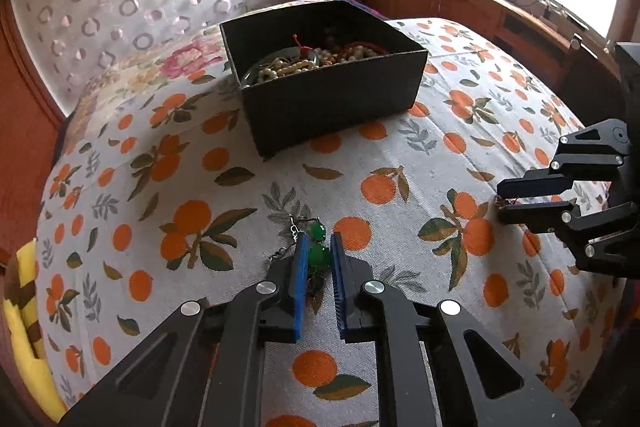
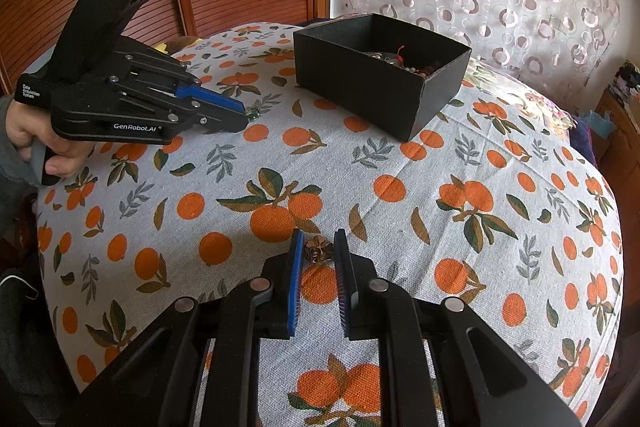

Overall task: Organize jewelry
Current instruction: 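Lift the green pendant necklace with the left tool, then release the green necklace into the box from the left tool while the right tool opens over the box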

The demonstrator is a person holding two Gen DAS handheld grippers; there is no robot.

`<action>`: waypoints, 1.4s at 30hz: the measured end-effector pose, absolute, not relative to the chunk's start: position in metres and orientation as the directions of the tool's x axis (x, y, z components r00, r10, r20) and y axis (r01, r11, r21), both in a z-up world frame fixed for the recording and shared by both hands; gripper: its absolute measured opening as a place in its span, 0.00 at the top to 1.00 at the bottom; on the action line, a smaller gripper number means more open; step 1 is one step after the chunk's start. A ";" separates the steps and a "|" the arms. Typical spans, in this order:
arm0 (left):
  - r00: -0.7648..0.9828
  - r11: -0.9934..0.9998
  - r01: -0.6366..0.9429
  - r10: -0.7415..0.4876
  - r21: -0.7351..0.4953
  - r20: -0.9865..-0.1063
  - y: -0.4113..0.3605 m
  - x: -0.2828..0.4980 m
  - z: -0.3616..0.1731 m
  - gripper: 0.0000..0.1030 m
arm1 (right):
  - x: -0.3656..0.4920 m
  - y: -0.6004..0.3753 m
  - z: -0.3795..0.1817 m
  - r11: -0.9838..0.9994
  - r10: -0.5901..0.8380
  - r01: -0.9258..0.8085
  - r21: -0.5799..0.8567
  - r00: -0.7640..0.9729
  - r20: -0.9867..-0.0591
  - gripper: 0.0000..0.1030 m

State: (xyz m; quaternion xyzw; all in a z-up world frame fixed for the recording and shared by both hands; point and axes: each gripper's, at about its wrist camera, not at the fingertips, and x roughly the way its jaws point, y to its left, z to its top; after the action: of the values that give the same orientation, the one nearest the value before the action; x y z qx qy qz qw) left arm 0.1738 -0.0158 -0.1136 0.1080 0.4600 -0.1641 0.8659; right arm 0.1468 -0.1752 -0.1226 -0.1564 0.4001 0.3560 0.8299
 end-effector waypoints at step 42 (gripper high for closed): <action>0.798 0.987 0.157 -0.137 -0.017 -0.587 -0.015 0.221 0.002 0.23 | 0.245 -0.177 -0.042 0.826 0.496 -0.557 0.091 0.639 -0.588 0.44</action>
State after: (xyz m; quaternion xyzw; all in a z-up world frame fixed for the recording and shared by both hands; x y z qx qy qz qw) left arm 0.2212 -0.0148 0.0019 0.0162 0.3084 -0.0777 0.9479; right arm 0.2448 -0.1769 -0.0416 -0.0492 0.3092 0.2912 0.9040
